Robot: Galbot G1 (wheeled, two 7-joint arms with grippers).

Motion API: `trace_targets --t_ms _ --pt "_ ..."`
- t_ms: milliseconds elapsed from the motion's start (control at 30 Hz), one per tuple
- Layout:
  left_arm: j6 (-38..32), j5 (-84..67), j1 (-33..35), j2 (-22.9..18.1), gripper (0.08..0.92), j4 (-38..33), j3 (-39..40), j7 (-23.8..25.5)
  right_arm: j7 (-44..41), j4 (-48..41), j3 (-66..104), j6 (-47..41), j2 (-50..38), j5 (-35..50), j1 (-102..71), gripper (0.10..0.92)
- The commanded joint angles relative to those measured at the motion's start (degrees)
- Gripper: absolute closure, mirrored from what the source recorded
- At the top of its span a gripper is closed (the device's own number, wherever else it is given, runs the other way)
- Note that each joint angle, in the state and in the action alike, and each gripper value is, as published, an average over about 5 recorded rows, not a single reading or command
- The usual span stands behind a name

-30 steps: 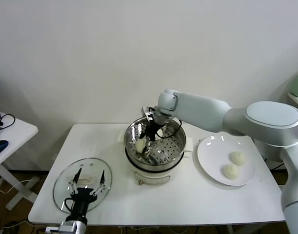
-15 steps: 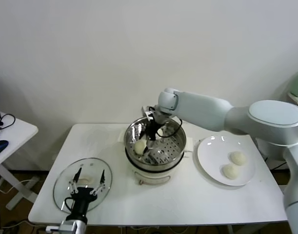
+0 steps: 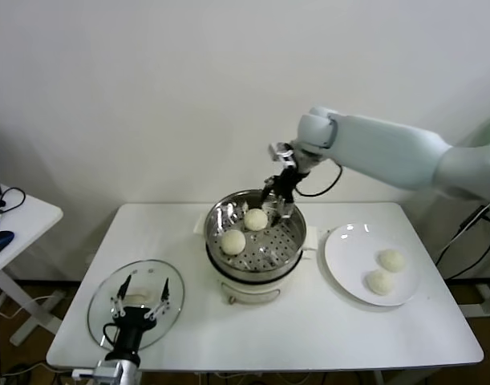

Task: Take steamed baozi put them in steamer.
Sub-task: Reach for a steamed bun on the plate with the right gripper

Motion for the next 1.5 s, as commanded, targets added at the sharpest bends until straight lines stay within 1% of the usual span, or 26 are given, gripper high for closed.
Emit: trace_targets --t_ms 33,267,467,633,933,1200,1333,1500 --pt "0.15 -1.16 -0.07 0.36 0.177 0.21 -0.03 0.02 -3.56 6.89 -0.81 2.60 -15.53 -8.55 4.71 0.203" --pt "0.70 -1.58 0.18 0.33 0.177 -0.52 -0.18 -0.03 -3.51 9.21 1.86 6.18 -26.21 -21.81 -2.25 0.203" --pt "0.77 -1.44 0.57 0.36 0.177 -0.37 -0.65 -0.08 -2.75 8.41 9.72 7.39 -31.30 -29.00 -14.21 0.203" --pt "0.94 -0.65 0.48 -0.02 0.177 -0.02 -0.50 -0.16 -1.26 5.82 18.25 7.96 -31.69 -31.81 -24.67 0.203" --pt "1.06 0.23 0.93 -0.66 0.177 0.07 -0.63 -0.23 1.02 4.29 26.29 8.77 -30.66 -35.19 -36.63 0.203" --pt "1.10 0.96 1.24 -0.63 0.177 0.17 -0.60 -0.26 2.18 2.05 30.48 9.68 -28.70 -38.61 -40.96 0.203" --pt "1.10 1.80 1.15 0.04 0.177 0.19 -0.49 -0.24 2.54 0.99 31.40 10.34 -28.01 -40.34 -41.43 0.203" --pt "1.10 2.32 1.14 -0.31 0.177 0.24 -0.09 -0.25 3.11 -1.03 32.91 11.66 -26.78 -42.41 -41.62 0.203"
